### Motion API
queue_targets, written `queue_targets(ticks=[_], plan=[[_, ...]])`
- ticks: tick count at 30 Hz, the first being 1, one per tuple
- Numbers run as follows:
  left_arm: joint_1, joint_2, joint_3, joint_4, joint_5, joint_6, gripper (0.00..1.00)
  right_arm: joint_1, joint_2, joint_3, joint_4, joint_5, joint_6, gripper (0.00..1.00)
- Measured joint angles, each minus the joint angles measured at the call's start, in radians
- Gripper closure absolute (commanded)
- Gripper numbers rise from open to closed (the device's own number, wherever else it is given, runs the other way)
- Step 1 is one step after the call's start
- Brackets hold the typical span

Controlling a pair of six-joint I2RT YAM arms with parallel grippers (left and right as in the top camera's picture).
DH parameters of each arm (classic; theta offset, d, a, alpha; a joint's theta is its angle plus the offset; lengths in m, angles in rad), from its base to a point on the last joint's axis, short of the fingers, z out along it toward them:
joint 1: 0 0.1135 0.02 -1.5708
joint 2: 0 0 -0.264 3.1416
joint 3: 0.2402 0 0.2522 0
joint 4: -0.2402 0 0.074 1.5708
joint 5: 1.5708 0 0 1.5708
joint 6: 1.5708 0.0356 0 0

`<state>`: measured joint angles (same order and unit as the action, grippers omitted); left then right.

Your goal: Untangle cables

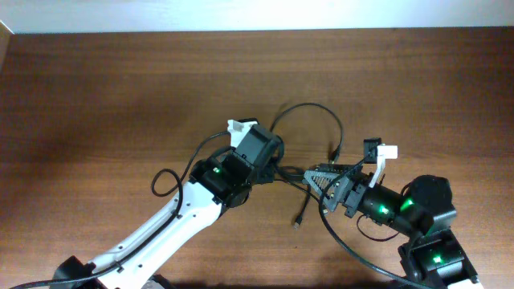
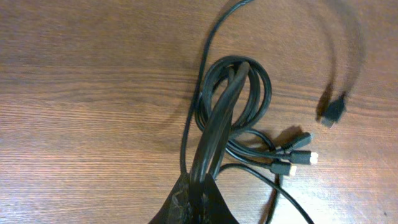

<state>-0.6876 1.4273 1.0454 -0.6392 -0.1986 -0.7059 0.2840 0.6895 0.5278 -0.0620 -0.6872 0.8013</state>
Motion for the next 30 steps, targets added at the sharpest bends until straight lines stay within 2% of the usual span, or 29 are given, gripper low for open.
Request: queue_targets(ticks=[5,12,21,30], plan=[[0.0,0.0,0.0,0.016,0.101,0.102,1.0,0.0,-0.001,0.0,-0.12,0.122,-0.021,0.1],[0.0,-0.01,0.0,0.087,0.273,0.231,1.0,0.0,0.004,0.001,-0.201,0.259,-0.032,0.11],[0.0,-0.112,0.0,0.124,0.338,0.257,1.0,0.0,0.101,0.001,-0.212,0.316,-0.045,0.22],[0.0,-0.152,0.0,0.141,0.351,0.257,1.0,0.0,0.181,0.001,-0.192,0.325,-0.045,0.23]])
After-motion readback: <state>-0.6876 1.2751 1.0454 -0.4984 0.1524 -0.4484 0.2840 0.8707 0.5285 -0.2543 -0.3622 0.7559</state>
